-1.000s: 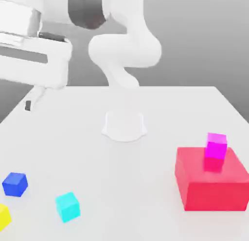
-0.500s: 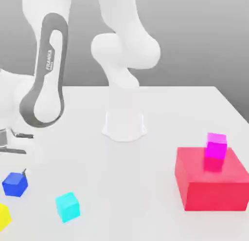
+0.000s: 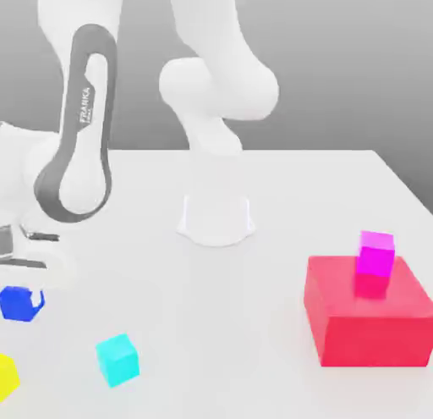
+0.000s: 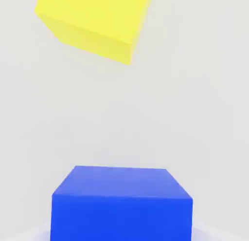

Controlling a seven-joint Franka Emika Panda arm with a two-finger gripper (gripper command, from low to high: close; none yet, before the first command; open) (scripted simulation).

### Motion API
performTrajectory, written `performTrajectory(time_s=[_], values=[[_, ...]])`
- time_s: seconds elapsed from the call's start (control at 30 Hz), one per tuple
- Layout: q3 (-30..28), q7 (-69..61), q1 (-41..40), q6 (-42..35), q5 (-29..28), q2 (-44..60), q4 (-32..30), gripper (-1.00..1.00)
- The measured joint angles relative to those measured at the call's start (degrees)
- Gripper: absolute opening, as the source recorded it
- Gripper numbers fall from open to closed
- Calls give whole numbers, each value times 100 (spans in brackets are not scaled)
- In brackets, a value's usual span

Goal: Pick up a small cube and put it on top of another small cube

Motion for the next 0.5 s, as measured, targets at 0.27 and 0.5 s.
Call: performTrajectory(time_s=[0.27, 0.5], values=[[188, 484, 377, -1066, -149, 423, 1496, -100], [362, 346, 283, -535, 81, 1099, 1630, 100]])
